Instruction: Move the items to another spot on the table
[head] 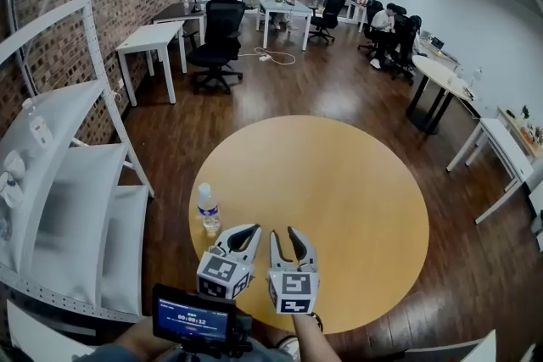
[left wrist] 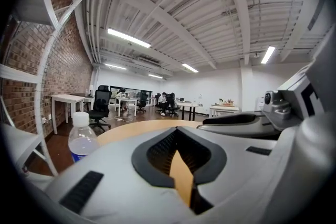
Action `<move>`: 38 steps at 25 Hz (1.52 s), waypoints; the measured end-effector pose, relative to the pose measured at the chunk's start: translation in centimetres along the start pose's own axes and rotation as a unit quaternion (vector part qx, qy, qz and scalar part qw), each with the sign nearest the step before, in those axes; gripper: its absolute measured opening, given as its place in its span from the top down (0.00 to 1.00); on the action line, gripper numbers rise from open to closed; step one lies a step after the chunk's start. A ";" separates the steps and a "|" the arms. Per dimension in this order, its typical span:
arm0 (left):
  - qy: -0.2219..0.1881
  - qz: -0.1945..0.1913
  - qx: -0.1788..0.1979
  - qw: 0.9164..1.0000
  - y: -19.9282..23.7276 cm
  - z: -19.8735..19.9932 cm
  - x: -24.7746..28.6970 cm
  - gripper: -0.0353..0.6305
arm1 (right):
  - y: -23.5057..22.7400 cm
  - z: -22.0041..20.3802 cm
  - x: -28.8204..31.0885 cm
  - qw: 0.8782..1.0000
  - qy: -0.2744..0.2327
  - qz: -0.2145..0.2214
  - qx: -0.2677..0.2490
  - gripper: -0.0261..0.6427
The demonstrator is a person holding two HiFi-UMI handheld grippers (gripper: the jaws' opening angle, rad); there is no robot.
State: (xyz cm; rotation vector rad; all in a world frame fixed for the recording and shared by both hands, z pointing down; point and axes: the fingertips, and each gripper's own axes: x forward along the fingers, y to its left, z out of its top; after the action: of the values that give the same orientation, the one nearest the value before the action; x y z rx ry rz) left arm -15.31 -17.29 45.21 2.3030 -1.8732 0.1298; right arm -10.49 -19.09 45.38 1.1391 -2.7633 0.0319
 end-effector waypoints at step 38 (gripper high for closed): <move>-0.003 -0.099 0.044 0.994 -14.2 1.8 5.5 0.93 | -11.7 1.4 -9.3 0.996 -0.045 -0.079 -0.003 0.96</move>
State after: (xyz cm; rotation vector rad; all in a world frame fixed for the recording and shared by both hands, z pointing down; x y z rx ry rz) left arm -0.38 -20.12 43.29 2.5339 -1.6604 0.1828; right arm 4.05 -21.06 42.14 1.3878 -2.7377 -0.0473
